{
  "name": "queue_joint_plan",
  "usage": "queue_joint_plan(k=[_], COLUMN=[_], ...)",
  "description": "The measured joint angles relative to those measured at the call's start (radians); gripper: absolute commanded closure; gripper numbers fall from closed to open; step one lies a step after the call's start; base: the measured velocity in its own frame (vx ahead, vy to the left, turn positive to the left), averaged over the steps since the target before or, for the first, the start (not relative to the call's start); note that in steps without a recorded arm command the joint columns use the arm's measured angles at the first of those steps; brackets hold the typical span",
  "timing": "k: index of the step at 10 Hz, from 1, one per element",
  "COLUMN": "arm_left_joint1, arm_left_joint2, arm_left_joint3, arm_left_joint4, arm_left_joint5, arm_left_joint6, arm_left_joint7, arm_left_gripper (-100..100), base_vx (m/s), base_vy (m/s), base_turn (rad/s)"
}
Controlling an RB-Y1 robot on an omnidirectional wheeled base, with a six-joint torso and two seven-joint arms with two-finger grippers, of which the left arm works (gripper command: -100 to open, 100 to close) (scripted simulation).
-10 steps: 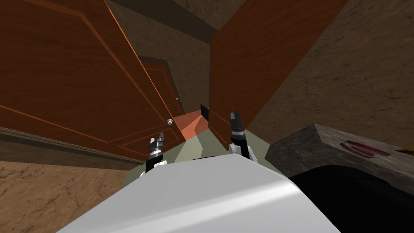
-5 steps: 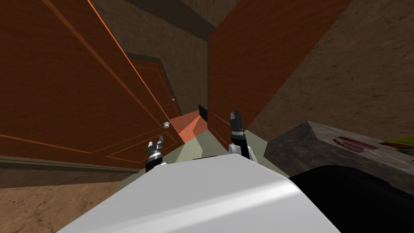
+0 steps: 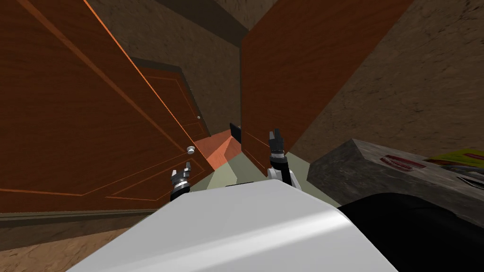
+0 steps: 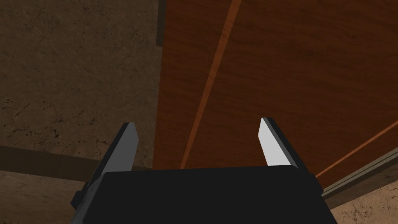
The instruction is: Pull the door open
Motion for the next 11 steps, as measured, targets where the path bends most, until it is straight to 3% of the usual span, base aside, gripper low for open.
queue_joint_plan(k=[2,3,5,6,11], arm_left_joint1=[-0.006,-0.012,-0.017,-0.025,-0.04], arm_left_joint2=[-0.01,-0.01,-0.014,-0.022,-0.049], arm_left_joint3=[0.019,0.029,0.047,0.055,0.097], arm_left_joint4=[0.029,0.065,0.094,0.12,0.188], arm_left_joint5=[0.001,0.001,0.003,0.003,0.004], arm_left_joint6=[0.001,-0.015,-0.017,-0.026,-0.03], arm_left_joint7=[-0.046,-0.064,-0.1,-0.121,-0.219], arm_left_gripper=[-100,-100,-100,-100,-100], base_vx=[0.066,0.057,0.074,0.079,0.067], base_vy=[0.061,0.056,0.051,0.045,0.058], base_turn=[-0.094,-0.084,-0.079,-0.099,-0.078])
